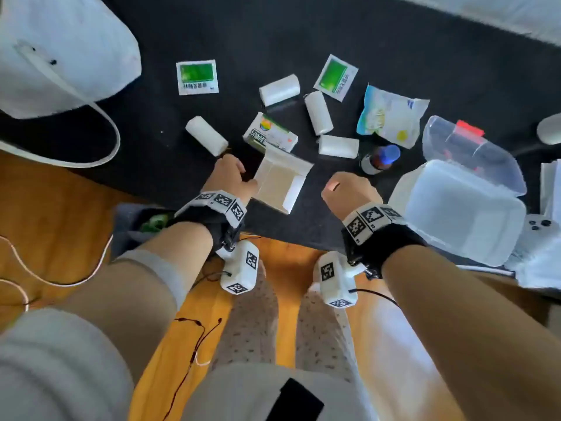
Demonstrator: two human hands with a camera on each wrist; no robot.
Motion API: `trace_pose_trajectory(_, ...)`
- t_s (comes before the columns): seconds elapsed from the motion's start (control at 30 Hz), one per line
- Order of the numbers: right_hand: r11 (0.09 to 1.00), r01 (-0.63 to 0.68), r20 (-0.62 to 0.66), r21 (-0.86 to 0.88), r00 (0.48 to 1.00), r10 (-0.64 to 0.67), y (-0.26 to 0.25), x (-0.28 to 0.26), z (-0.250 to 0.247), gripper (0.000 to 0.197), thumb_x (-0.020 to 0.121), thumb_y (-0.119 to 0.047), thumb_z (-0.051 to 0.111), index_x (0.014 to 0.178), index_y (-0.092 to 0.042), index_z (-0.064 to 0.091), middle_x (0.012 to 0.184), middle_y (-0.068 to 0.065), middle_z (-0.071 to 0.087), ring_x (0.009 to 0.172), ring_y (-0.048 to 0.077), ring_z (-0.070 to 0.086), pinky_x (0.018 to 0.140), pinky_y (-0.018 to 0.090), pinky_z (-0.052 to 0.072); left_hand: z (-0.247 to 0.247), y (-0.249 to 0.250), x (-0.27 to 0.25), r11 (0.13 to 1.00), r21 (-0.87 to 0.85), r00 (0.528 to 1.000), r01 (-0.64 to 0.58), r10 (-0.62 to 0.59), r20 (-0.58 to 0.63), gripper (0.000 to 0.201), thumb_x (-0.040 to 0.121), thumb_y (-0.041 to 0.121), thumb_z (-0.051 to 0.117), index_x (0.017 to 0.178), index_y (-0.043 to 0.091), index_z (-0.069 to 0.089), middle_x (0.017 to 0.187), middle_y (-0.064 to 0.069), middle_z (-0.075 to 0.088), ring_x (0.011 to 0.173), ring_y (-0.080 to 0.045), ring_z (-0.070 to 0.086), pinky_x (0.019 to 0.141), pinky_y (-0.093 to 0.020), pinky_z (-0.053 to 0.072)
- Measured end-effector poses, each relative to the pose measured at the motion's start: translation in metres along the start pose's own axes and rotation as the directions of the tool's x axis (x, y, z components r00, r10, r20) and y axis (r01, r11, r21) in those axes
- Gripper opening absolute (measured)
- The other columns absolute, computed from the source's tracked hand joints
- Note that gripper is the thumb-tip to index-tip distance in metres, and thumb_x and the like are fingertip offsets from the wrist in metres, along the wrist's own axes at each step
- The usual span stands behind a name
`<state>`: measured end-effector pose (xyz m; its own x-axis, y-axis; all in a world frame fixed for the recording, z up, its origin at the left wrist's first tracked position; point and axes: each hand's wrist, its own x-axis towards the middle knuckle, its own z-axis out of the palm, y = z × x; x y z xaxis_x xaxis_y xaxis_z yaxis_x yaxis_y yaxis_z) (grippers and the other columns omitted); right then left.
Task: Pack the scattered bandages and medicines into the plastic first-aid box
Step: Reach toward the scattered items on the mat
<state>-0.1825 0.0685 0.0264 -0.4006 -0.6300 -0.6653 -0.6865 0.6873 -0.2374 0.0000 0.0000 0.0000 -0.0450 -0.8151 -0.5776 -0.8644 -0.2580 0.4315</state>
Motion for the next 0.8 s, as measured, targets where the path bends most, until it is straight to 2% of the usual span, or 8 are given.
trace_pose_trajectory(0.13, 0.996, -0.090, 0.048, -0.001, 0.995, 0.090, 0.001, 0.005, 0.020, 0.027, 0.086, -0.027, 0.047, 0.108, -0.022, 0.062, 0.115, 0.009, 0.062, 0.101, 0.032, 0.058, 0.083, 0.034, 0.046, 0.008, 0.000, 0.018, 0.995, 0.097, 0.985, 0.031, -0.048, 0.168, 0.055, 0.083, 0.033, 0.061, 0.131, 0.011, 0.044, 0.131, -0.009, 0.054, 0.116, -0.028, 0.055, 0.087, -0.033, 0.043)
trace_pose_trajectory(0.2, 0.994, -0.108, 0.061, 0.008, 0.992, 0.107, 0.001, 0.004, 0.029, 0.027, 0.086, -0.026, 0.046, 0.108, -0.021, 0.062, 0.114, 0.009, 0.062, 0.095, 0.030, 0.057, 0.082, 0.035, 0.048, 0.015, 0.003, 0.023, 0.971, 0.239, 0.964, -0.024, -0.041, 0.262, 0.032, 0.087, 0.034, 0.055, 0.109, 0.011, 0.059, 0.112, -0.010, 0.063, 0.108, -0.029, 0.059, 0.078, -0.031, 0.042)
trace_pose_trajectory(0.27, 0.993, -0.118, 0.060, 0.002, 0.991, 0.118, 0.001, 0.005, 0.034, 0.028, 0.086, -0.026, 0.046, 0.108, -0.021, 0.061, 0.113, 0.009, 0.063, 0.086, 0.027, 0.052, 0.076, 0.033, 0.045, 0.019, 0.006, 0.026, 0.947, 0.315, 0.960, -0.069, -0.022, 0.279, 0.025, 0.090, 0.030, 0.050, 0.077, 0.010, 0.059, 0.093, -0.010, 0.064, 0.096, -0.031, 0.061, 0.070, -0.029, 0.038)
trace_pose_trajectory(0.37, 0.992, -0.129, 0.077, -0.016, 0.989, 0.130, 0.002, 0.004, 0.039, 0.028, 0.085, -0.027, 0.046, 0.108, -0.021, 0.061, 0.113, 0.009, 0.063, 0.086, 0.028, 0.052, 0.074, 0.032, 0.042, 0.019, 0.005, 0.026, 0.916, 0.393, 0.974, -0.080, -0.012, 0.227, 0.022, 0.094, 0.018, 0.045, 0.090, 0.003, 0.060, 0.108, -0.015, 0.064, 0.106, -0.034, 0.059, 0.073, -0.031, 0.037)
trace_pose_trajectory(0.5, 0.996, -0.080, 0.078, -0.033, 0.994, 0.082, -0.014, -0.002, 0.036, 0.028, 0.086, -0.027, 0.046, 0.109, -0.021, 0.060, 0.114, 0.009, 0.062, 0.092, 0.029, 0.055, 0.076, 0.032, 0.044, 0.002, -0.013, 0.022, 0.949, 0.316, 0.991, -0.016, -0.027, 0.131, 0.029, 0.095, 0.017, 0.039, 0.107, -0.003, 0.057, 0.118, -0.021, 0.060, 0.109, -0.039, 0.055, 0.078, -0.036, 0.038)
trace_pose_trajectory(0.6, 1.000, -0.003, 0.049, -0.029, 0.999, 0.005, -0.042, -0.007, 0.034, 0.027, 0.085, -0.027, 0.047, 0.106, -0.021, 0.062, 0.110, 0.008, 0.063, 0.088, 0.028, 0.054, 0.075, 0.032, 0.044, -0.024, -0.041, 0.011, 0.983, 0.170, 0.997, 0.070, -0.073, 0.014, 0.032, 0.094, 0.022, 0.037, 0.105, -0.001, 0.056, 0.114, -0.022, 0.061, 0.103, -0.041, 0.057, 0.073, -0.036, 0.037)
trace_pose_trajectory(0.7, 0.994, 0.100, 0.059, -0.035, 0.993, -0.098, -0.080, -0.013, 0.042, 0.028, 0.083, -0.027, 0.047, 0.105, -0.021, 0.063, 0.110, 0.009, 0.064, 0.093, 0.030, 0.058, 0.078, 0.033, 0.045, -0.051, -0.089, -0.001, 0.987, -0.060, 0.981, 0.151, -0.157, -0.114, 0.029, 0.094, 0.021, 0.040, 0.112, 0.001, 0.051, 0.118, -0.024, 0.059, 0.106, -0.041, 0.058, 0.082, -0.040, 0.044)
trace_pose_trajectory(0.8, 0.973, 0.216, 0.090, -0.077, 0.974, -0.209, -0.119, -0.026, 0.064, 0.028, 0.083, -0.027, 0.046, 0.105, -0.022, 0.062, 0.113, 0.010, 0.063, 0.102, 0.034, 0.059, 0.079, 0.033, 0.044, -0.072, -0.150, -0.022, 0.952, -0.174, 0.935, 0.252, -0.286, -0.211, 0.029, 0.089, 0.022, 0.044, 0.110, 0.003, 0.049, 0.118, -0.023, 0.059, 0.103, -0.040, 0.063, 0.088, -0.046, 0.051)
